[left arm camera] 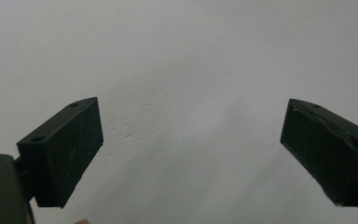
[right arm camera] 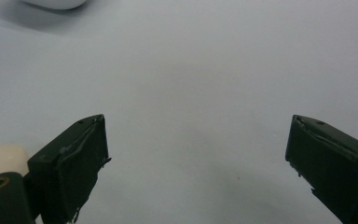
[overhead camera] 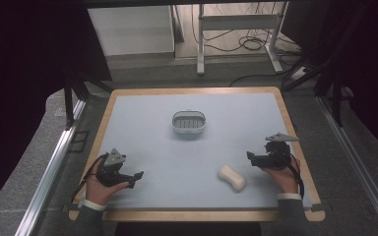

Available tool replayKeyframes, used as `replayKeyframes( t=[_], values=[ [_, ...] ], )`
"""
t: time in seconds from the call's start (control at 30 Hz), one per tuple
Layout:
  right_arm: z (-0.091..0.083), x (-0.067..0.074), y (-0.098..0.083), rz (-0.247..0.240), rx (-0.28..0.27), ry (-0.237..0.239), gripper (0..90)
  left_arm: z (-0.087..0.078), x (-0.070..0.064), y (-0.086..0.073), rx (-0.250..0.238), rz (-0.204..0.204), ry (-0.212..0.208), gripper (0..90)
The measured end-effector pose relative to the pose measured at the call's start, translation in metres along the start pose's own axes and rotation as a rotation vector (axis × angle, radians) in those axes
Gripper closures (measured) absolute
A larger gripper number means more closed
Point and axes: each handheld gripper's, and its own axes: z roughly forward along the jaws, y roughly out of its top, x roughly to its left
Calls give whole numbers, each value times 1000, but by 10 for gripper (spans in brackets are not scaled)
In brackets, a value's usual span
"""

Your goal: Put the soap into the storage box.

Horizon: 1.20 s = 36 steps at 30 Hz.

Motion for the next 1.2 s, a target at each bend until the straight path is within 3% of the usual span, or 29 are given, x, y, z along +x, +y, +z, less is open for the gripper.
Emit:
replayKeyframes(
  t=[0.5, 0.73, 1.0, 1.2],
  values=[
    [-9, -2, -1, -19, -4, -3, 123, -2, -1, 4, -10, 5, 0, 61],
    [-8, -8, 5, -22, -9, 29, 132, -6, -4, 0, -20, 4, 19, 64],
    [-16, 6, 12, -60, 0, 47, 141, -6, -6, -1, -11, 12, 9, 63],
    [-25, 15, 21, -100, -10, 93, 153, -6, -8, -1, -6, 22, 4, 63]
  ],
)
